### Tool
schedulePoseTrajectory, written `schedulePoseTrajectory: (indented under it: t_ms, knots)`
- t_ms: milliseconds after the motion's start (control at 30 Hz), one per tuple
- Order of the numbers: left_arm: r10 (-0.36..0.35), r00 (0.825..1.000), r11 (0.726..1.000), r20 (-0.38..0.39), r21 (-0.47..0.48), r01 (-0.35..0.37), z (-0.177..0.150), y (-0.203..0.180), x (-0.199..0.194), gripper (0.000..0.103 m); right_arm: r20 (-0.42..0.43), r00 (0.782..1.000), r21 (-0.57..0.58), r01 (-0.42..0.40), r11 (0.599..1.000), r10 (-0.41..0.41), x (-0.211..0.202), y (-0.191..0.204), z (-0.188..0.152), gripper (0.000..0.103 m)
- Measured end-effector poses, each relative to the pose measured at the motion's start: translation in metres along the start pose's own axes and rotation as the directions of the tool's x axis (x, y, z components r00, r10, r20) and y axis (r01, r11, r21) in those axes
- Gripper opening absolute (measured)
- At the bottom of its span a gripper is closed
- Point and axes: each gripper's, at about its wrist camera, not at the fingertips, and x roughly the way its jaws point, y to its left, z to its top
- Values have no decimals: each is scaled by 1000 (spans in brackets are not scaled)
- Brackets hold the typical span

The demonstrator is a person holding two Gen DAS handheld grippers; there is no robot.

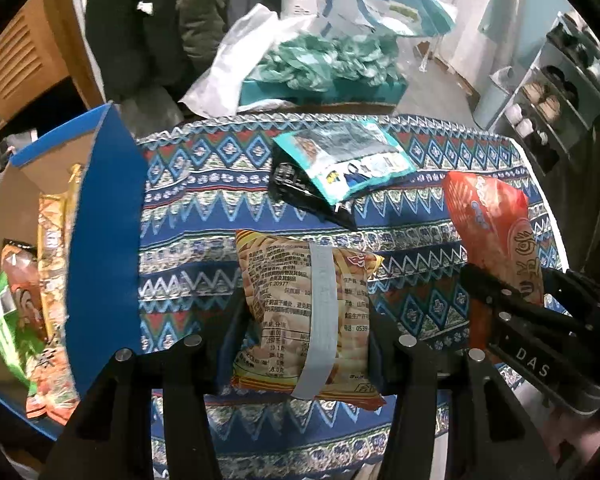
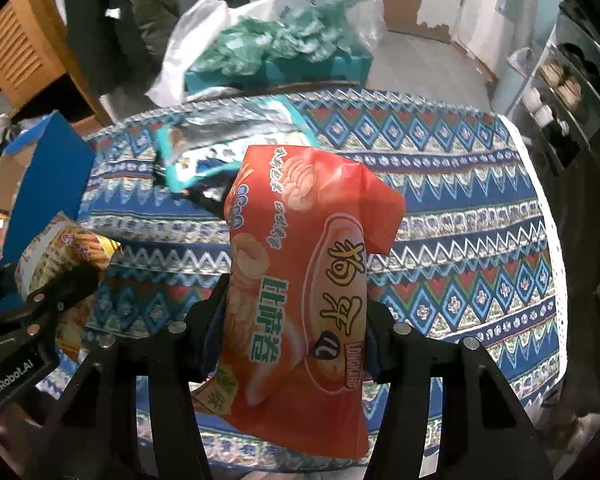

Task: Organize snacks
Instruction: 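Lift and carry the orange bag and beige bag over the cardboard box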

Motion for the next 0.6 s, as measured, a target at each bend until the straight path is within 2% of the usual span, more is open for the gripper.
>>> schedulePoseTrajectory:
  t_ms: [600]
  knots:
    - [42, 994, 995, 106, -95, -32, 0, 70, -57, 53, 70, 993, -156, -87, 984, 99, -36, 93, 31, 55]
